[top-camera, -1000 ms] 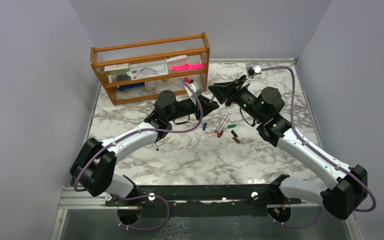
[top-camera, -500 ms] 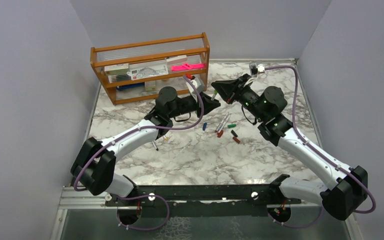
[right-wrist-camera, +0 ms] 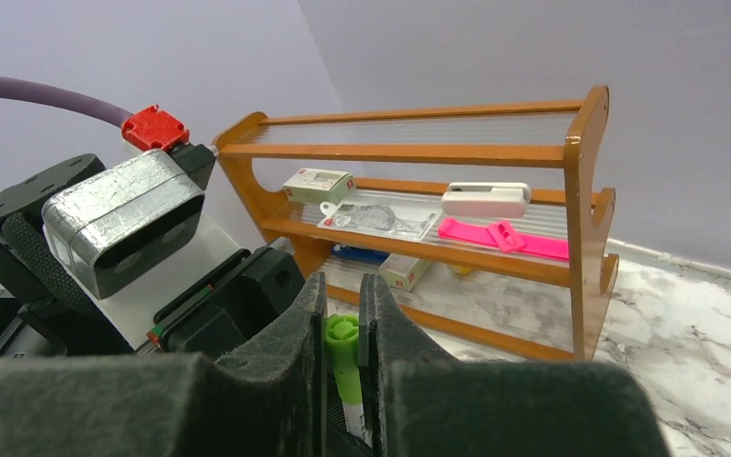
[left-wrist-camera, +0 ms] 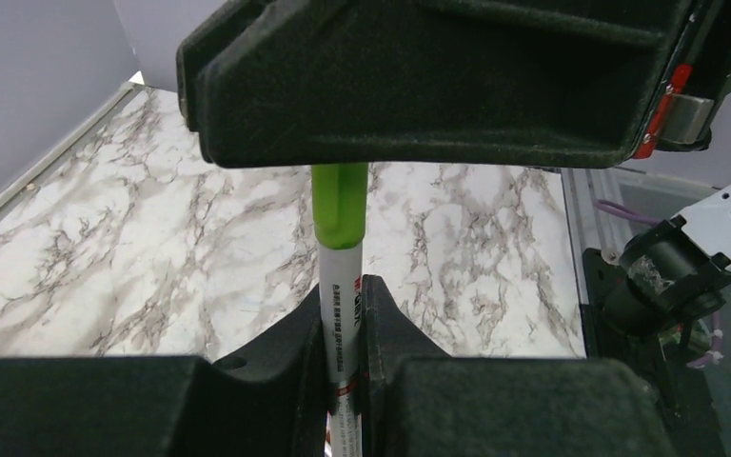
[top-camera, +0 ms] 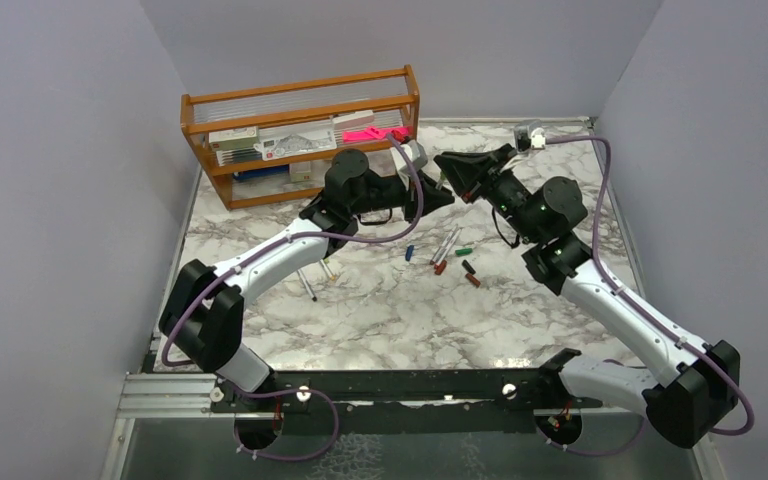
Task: Insert the pens into the pen caps
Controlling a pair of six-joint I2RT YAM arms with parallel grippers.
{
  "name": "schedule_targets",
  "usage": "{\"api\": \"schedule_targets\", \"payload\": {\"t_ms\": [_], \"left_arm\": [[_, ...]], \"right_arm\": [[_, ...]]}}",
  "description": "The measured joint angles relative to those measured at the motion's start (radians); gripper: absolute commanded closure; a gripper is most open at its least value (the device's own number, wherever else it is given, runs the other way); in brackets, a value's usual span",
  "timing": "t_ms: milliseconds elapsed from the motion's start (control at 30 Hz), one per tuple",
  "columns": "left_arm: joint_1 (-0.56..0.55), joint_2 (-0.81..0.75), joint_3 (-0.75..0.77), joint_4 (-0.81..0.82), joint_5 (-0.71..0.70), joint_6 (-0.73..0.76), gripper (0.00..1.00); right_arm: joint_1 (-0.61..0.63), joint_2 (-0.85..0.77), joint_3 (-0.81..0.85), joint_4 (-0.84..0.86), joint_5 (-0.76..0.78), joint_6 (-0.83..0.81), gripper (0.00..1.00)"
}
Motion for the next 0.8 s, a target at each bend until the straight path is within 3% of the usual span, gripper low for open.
{"api": "schedule_targets", "payload": {"t_ms": [667,800], "left_arm": [[0.039,0.043,0.054,-0.131,0.009,0.079,1.0],[0.038,0.043,0.045,-0.107,0.008,0.059,1.0]], "right_arm": [[-0.005,0.113,0.014,0.054,0.0,0.001,0.99],[-0.005,0.111,0.024,0.048,0.0,0.009,0.69]]}}
